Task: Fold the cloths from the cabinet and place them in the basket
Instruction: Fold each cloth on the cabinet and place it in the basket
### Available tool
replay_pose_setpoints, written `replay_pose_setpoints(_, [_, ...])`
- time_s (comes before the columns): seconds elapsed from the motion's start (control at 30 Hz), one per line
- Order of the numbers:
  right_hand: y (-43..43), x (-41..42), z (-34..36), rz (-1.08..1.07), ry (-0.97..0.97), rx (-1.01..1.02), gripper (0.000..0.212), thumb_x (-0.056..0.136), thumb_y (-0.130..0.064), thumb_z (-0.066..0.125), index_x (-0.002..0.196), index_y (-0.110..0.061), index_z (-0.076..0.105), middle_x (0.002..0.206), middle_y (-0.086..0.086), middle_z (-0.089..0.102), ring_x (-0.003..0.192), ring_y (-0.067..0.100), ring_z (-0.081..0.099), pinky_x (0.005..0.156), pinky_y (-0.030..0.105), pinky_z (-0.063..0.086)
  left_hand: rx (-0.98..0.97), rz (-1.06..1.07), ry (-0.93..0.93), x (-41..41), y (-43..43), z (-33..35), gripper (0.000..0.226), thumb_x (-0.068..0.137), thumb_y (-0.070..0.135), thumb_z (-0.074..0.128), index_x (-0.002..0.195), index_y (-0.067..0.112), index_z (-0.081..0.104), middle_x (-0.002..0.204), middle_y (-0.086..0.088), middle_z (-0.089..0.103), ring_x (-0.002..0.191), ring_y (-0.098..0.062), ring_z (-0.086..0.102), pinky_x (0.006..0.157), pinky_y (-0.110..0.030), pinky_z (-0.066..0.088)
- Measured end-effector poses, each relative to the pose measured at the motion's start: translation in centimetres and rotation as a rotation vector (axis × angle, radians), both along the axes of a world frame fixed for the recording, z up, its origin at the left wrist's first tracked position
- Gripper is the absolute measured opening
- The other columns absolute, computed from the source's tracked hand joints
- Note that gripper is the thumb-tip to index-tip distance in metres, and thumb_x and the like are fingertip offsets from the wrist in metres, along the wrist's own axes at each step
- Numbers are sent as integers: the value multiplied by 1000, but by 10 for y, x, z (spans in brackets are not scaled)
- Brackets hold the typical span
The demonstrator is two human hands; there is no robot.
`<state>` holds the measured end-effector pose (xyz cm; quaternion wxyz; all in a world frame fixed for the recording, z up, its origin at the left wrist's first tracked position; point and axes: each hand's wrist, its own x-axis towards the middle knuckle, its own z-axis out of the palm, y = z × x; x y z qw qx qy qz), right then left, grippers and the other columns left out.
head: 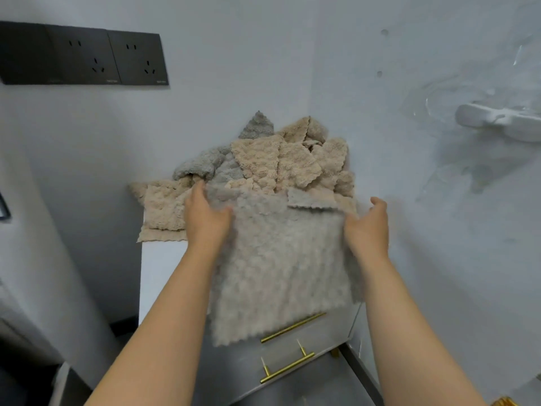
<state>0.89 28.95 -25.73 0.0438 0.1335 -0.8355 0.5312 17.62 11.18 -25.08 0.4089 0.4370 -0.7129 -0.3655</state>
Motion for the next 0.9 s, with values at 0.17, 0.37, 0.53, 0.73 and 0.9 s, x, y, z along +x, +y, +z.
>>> replay_pose_setpoints(0.17, [-10,28,4,233,353,192,26,90,-4,48,108,-13,65,104,2,60,94,19,54,76,27,39,-563,-185,-372,-9,22,-3,28,91,9,54,116,15,63,124,-3,56,120,-22,43,96,-34,38])
replay_pose_setpoints(0.37, [-29,26,-21,569,332,672,36,97,-19,43,130,-14,54,138,6,49,126,26,44,106,39,33,-381,-657,-963,-12,24,-37,56,100,47,33,151,28,20,160,-3,11,146,-26,8,118,-46,13])
replay_pose_setpoints(0.53, [-23,-4,-28,101,165,460,62,95,-24,44,149,-9,17,153,12,28,139,31,26,114,53,20,-351,-699,-1009,-11,19,-44,58,100,52,22,151,35,2,160,3,-9,147,-21,-11,119,-47,-3])
replay_pose_setpoints(0.73, [-1,11,-28,100,187,636,40,88,-13,48,127,-6,51,132,16,43,121,34,39,99,42,38,-350,-692,-952,-18,31,-44,56,100,47,31,151,32,13,161,1,1,147,-22,-3,118,-49,3])
replay_pose_setpoints(0.9, [7,16,-20,-80,61,276,39,81,-5,52,120,-7,46,125,13,47,116,32,45,93,44,43,-500,-624,-787,-24,32,-45,53,99,43,38,148,25,29,156,-3,23,144,-22,16,116,-49,19])
